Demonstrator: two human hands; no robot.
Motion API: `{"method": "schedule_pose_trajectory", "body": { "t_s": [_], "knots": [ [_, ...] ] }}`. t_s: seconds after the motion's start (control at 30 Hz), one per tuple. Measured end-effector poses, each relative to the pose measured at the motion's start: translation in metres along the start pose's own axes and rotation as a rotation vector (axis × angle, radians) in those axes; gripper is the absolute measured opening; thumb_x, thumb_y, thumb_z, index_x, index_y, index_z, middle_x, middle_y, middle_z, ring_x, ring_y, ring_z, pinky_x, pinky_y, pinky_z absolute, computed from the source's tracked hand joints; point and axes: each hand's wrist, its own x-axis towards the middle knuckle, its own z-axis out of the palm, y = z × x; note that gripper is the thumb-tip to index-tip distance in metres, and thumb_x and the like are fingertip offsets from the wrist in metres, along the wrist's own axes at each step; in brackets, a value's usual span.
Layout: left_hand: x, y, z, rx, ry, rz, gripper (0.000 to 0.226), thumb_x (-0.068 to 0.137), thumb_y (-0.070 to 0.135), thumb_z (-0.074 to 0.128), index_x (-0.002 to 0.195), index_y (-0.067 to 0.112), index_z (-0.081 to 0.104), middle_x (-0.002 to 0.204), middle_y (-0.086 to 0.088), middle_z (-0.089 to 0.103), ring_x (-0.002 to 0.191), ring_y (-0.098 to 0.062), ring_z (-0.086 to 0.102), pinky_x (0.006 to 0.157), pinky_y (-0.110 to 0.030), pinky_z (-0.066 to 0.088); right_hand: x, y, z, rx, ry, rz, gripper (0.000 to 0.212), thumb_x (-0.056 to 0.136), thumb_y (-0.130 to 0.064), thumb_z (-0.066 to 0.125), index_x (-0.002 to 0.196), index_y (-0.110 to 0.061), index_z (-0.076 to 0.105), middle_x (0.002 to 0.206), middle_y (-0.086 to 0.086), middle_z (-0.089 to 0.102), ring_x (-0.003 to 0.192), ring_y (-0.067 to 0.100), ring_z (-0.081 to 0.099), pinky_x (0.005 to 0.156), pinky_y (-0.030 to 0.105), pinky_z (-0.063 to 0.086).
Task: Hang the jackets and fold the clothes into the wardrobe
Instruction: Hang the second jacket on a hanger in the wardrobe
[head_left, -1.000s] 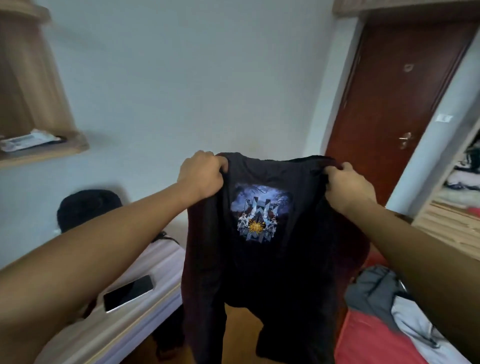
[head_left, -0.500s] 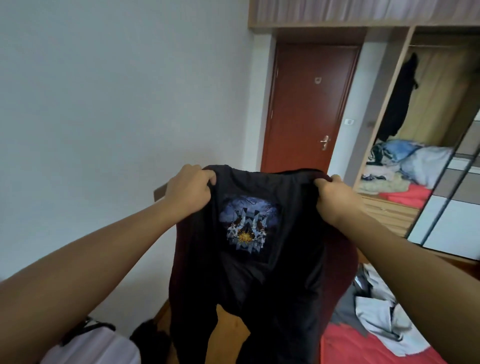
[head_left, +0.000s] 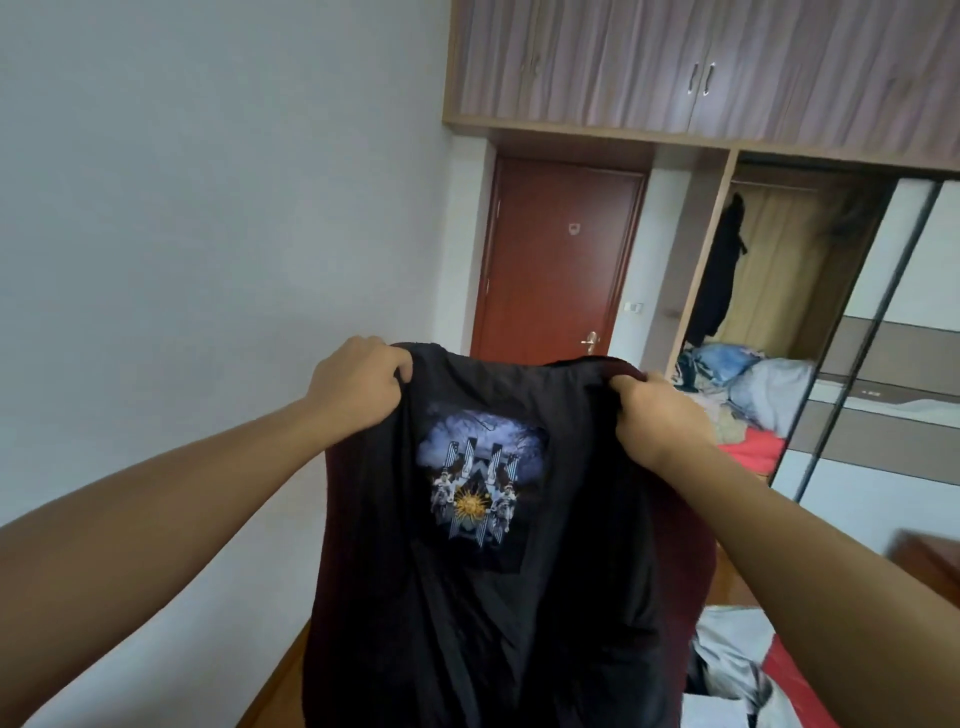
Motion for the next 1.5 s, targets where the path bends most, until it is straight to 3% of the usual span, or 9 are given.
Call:
{"method": "schedule_pose_trajectory", "body": {
  "t_s": [0.23,0.4,0.6,0.73,0.87,1.0,1.2,1.37,1.5],
  "knots": [
    [0.105,-0.002,0.025,-0.063,0.027,0.130,0.037,0.084,0.004,0.048,0.091,0.030,0.073,0.088,0.007,0.052,0.093,-0.024,0.057,0.073,-0.035,0.048,0.087,0.017,0.009,-0.056,0.029,0.095,0.039,0.091,-0.013,0.050,0.129,-0.020,0.057,0.123,0.014,0.054,0.104,0.041,0.063,0.085,0.048,0.056],
    [0.180,-0.006,0.053,-0.086,0.023,0.166,0.037,0.081,0.002,0.047,0.087,0.029,0.072,0.087,0.006,0.054,0.090,-0.024,0.057,0.076,-0.039,0.053,0.149,0.031,0.019,-0.103,0.042,0.116,0.036,0.091,-0.013,0.050,0.126,-0.020,0.058,0.126,0.013,0.055,0.106,0.039,0.063,0.079,0.042,0.050],
    [0.282,0.002,0.113,-0.081,0.066,0.186,0.036,0.081,0.002,0.048,0.084,0.030,0.071,0.085,0.007,0.056,0.087,-0.024,0.059,0.076,-0.040,0.054,0.231,0.064,0.053,-0.084,0.070,0.119,0.036,0.093,-0.013,0.047,0.126,-0.023,0.058,0.117,0.009,0.055,0.100,0.033,0.064,0.081,0.044,0.055],
    [0.355,0.022,0.160,-0.060,0.099,0.190,0.037,0.082,0.002,0.048,0.083,0.030,0.071,0.081,0.010,0.050,0.086,-0.023,0.057,0.074,-0.038,0.052,0.300,0.103,0.084,-0.039,0.069,0.115,0.036,0.093,-0.011,0.048,0.126,-0.020,0.059,0.113,0.008,0.052,0.092,0.032,0.064,0.080,0.043,0.056],
    [0.425,0.038,0.198,-0.045,0.117,0.183,0.036,0.082,0.001,0.049,0.084,0.030,0.072,0.082,0.007,0.048,0.086,-0.024,0.057,0.072,-0.035,0.048,0.371,0.142,0.107,-0.021,0.079,0.098,0.039,0.094,-0.011,0.047,0.130,-0.022,0.058,0.116,0.008,0.052,0.097,0.033,0.064,0.079,0.040,0.054],
    [0.498,0.054,0.244,-0.053,0.155,0.188,0.037,0.081,0.001,0.049,0.085,0.029,0.073,0.082,0.006,0.048,0.085,-0.024,0.055,0.074,-0.038,0.051,0.448,0.182,0.129,-0.012,0.114,0.077,0.036,0.094,-0.013,0.049,0.127,-0.023,0.058,0.116,0.007,0.053,0.097,0.032,0.062,0.084,0.046,0.057],
    [0.593,0.062,0.326,-0.079,0.136,0.202,0.037,0.079,0.002,0.049,0.086,0.030,0.073,0.083,0.007,0.050,0.086,-0.026,0.059,0.075,-0.037,0.053,0.545,0.228,0.173,-0.052,0.111,0.107,0.032,0.095,-0.014,0.048,0.123,-0.025,0.058,0.108,0.004,0.050,0.090,0.029,0.059,0.082,0.047,0.057],
    [0.676,0.061,0.406,-0.141,0.101,0.239,0.037,0.079,0.004,0.050,0.085,0.032,0.072,0.093,0.002,0.061,0.092,-0.028,0.063,0.079,-0.040,0.053,0.626,0.255,0.223,-0.084,0.099,0.154,0.034,0.098,-0.014,0.047,0.128,-0.026,0.058,0.113,0.005,0.051,0.093,0.028,0.058,0.079,0.042,0.056],
    [0.752,0.053,0.474,-0.175,0.088,0.302,0.037,0.080,0.002,0.049,0.086,0.029,0.074,0.098,0.000,0.065,0.096,-0.028,0.063,0.078,-0.033,0.048,0.697,0.275,0.270,-0.130,0.087,0.218,0.036,0.098,-0.014,0.048,0.131,-0.026,0.058,0.119,0.007,0.053,0.099,0.031,0.061,0.074,0.037,0.048]
  ]
}}
